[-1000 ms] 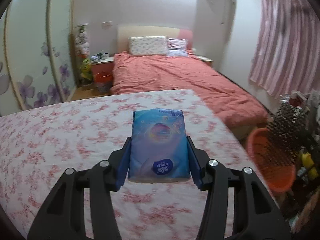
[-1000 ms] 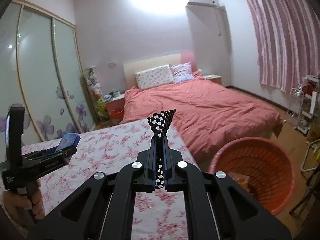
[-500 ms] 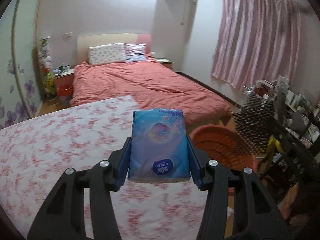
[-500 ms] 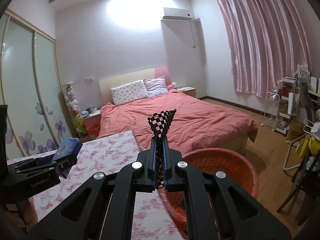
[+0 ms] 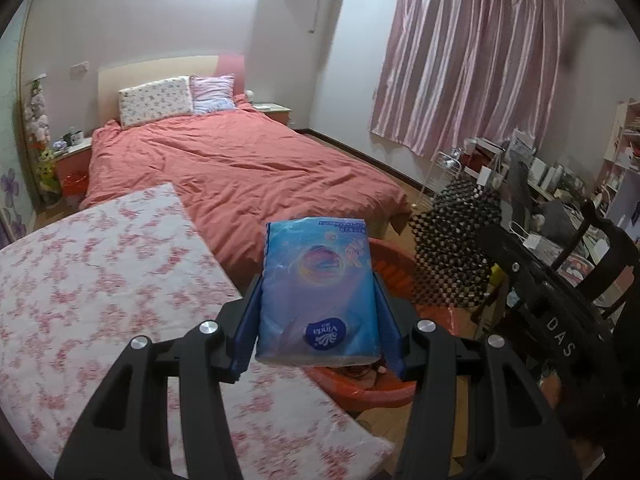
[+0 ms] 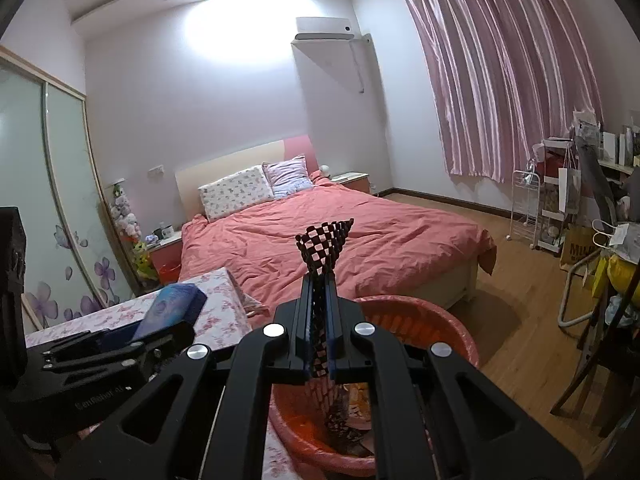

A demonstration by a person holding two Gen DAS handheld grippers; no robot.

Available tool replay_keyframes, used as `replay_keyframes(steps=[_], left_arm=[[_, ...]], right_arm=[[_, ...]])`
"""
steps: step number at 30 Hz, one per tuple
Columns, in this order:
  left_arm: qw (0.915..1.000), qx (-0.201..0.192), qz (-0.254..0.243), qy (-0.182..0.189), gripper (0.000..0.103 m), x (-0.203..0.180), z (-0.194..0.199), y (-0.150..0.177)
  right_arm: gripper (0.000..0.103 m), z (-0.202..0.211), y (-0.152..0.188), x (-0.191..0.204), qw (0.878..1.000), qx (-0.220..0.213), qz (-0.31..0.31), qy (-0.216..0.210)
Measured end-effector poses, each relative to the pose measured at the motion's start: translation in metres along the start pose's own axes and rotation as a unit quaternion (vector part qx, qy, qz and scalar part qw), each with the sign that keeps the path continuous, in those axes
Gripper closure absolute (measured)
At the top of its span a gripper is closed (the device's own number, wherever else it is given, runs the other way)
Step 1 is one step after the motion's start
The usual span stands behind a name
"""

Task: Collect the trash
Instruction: 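Carry the mesh pad and tissue pack over the orange basket, then open both tools to drop the pad and tissue pack into the basket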

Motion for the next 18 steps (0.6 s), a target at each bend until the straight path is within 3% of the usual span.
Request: replay_keyframes(steps=[13,18], left_arm=[[0.9989,0.046,0.003,0.013,0.05,-0.012,-0.079,0.016],[0.9979,0.064,0.006,0.002,0.044,-0.001,-0.096,0.027]], right_arm=[[0.095,-0.034,0.018,-0.037,0.998,0.045,-0.035,-0.023],[0.073,-0.037,0.022,-0.047,0.997,0.052,-0.048,-0.013]])
Point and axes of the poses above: each gripper's, at about its wrist camera, not at the fingertips, and z roughly against the way its jaws point, x to its left, y to its underside, the point moved 10 cm from there along -z, roughly the way its jaws point, and after that the axes turned 7 degrees about y, right-handed, at the moved point
